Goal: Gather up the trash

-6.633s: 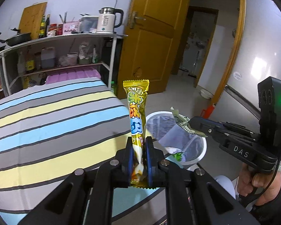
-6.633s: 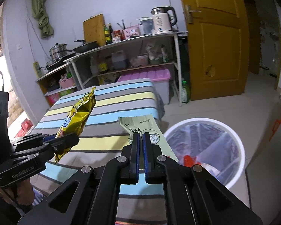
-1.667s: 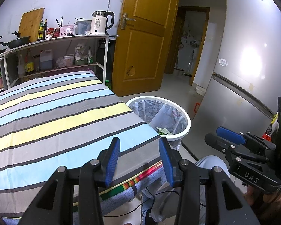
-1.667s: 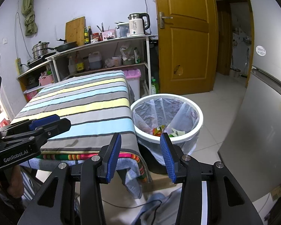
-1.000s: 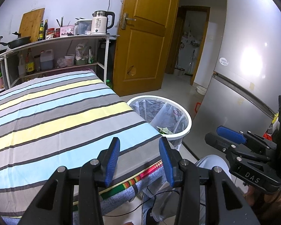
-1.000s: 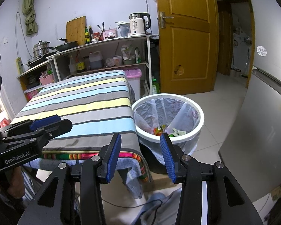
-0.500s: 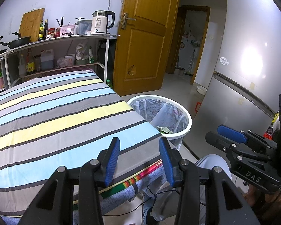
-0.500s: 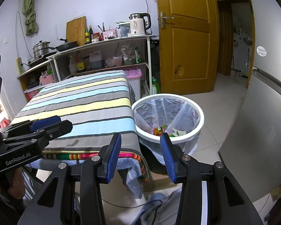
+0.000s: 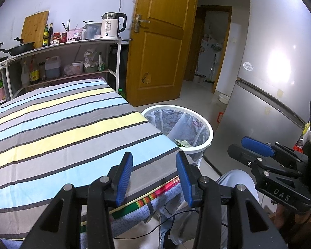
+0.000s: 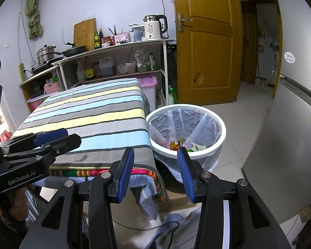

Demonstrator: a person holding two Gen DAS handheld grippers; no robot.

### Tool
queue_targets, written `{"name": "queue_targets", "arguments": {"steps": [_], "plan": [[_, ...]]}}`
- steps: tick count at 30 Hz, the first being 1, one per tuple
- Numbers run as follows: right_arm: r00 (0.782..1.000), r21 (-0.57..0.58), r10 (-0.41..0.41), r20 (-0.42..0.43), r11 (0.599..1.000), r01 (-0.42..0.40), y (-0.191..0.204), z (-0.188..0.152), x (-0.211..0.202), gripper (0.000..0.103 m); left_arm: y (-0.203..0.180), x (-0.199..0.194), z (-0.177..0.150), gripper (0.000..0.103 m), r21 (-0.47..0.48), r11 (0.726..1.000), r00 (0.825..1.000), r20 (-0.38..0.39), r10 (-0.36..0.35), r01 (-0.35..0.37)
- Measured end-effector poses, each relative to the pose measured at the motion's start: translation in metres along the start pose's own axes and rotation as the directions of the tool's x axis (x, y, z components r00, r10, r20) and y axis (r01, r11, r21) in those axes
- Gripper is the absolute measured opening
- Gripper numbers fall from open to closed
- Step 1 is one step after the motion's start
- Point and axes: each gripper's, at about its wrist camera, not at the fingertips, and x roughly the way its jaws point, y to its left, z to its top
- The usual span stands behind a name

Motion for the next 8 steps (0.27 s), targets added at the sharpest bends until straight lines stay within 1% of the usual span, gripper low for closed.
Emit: {"name": "queue_targets", "arguments": {"steps": [8], "plan": [[1.000, 0.000, 0.002, 0.002, 1.000, -0.002, 0.0010, 0.0003, -0.0008, 0.044, -0.0018, 0.0011, 0.0003, 0.045, 0.002, 1.000, 1.000, 0.002, 0.001, -0.001]]}}
